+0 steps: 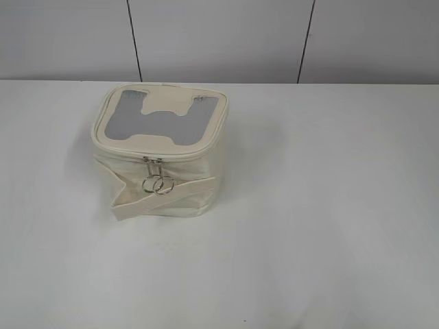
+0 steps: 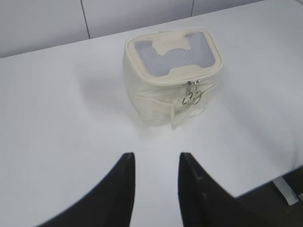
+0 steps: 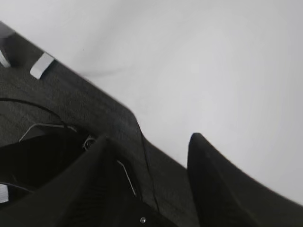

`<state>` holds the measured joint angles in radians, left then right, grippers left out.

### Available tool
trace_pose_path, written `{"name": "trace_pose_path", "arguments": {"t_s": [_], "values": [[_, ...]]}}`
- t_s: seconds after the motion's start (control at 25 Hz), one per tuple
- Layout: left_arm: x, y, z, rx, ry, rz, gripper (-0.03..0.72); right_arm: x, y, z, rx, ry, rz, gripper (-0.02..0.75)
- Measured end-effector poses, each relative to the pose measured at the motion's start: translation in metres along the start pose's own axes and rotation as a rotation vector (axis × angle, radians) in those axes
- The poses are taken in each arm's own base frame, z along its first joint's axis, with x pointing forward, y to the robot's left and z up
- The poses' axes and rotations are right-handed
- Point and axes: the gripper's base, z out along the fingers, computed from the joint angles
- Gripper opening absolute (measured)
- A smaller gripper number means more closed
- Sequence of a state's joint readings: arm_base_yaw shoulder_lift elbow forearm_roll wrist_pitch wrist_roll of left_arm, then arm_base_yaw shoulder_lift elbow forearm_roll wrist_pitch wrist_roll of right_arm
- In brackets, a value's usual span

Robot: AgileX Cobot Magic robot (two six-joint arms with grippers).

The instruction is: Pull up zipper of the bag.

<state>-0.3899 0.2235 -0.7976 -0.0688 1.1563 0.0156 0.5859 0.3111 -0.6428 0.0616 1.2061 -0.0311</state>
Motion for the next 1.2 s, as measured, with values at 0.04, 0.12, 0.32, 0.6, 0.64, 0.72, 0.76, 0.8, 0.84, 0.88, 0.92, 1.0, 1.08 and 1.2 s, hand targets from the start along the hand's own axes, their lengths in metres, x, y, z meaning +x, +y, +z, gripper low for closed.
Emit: {"name": "trace_pose_path", "arguments": {"t_s": [0.04,0.12,0.32,0.6,0.64,0.72,0.76,0.8,0.84,0.88,0.92,1.0,1.08,1.2], "values": [[0.014,0.0,-0.007,-0.006,-0.024,0.002,0.24,0.008,0.0,-0.002,0.002,-0.03,-0.004,0.411],[0.037,0.001,-0.014,-0.01,-0.066,0.003,0.24,0.024,0.0,-0.005,0.003,-0.101,-0.008,0.411],[0.062,0.003,0.011,-0.013,0.034,0.041,0.24,0.042,0.001,-0.008,-0.003,-0.232,-0.01,0.411],[0.059,0.003,0.024,-0.005,-0.045,0.076,0.239,0.042,0.001,-0.006,0.0,-0.319,-0.009,0.405],[0.06,0.003,0.024,-0.006,-0.054,0.078,0.239,0.042,0.001,-0.005,0.001,-0.324,-0.009,0.399],[0.06,0.003,0.023,-0.006,-0.063,0.078,0.239,0.042,0.001,-0.005,0.002,-0.327,-0.008,0.39],[0.06,0.003,0.023,-0.006,-0.065,0.078,0.239,0.042,0.001,-0.005,0.002,-0.328,-0.006,0.386],[0.06,0.003,0.023,-0.005,-0.067,0.078,0.239,0.041,0.0,-0.005,0.003,-0.33,-0.006,0.384],[0.06,0.003,0.023,-0.005,-0.068,0.078,0.239,0.041,0.0,-0.005,0.004,-0.33,-0.006,0.381],[0.06,0.003,0.023,-0.005,-0.068,0.078,0.239,0.041,0.0,-0.005,0.004,-0.33,-0.005,0.38],[0.06,0.003,0.023,-0.005,-0.068,0.078,0.239,0.041,0.0,-0.005,0.004,-0.33,-0.005,0.379],[0.059,0.003,0.023,-0.005,-0.069,0.079,0.239,0.041,0.0,-0.005,0.005,-0.33,-0.004,0.379],[0.059,0.003,0.023,-0.005,-0.069,0.079,0.239,0.041,0.0,-0.005,0.007,-0.33,-0.001,0.379],[0.059,0.002,0.023,-0.035,-0.07,0.063,0.239,0.041,0.001,-0.005,0.055,-0.331,0.032,0.379]]}}
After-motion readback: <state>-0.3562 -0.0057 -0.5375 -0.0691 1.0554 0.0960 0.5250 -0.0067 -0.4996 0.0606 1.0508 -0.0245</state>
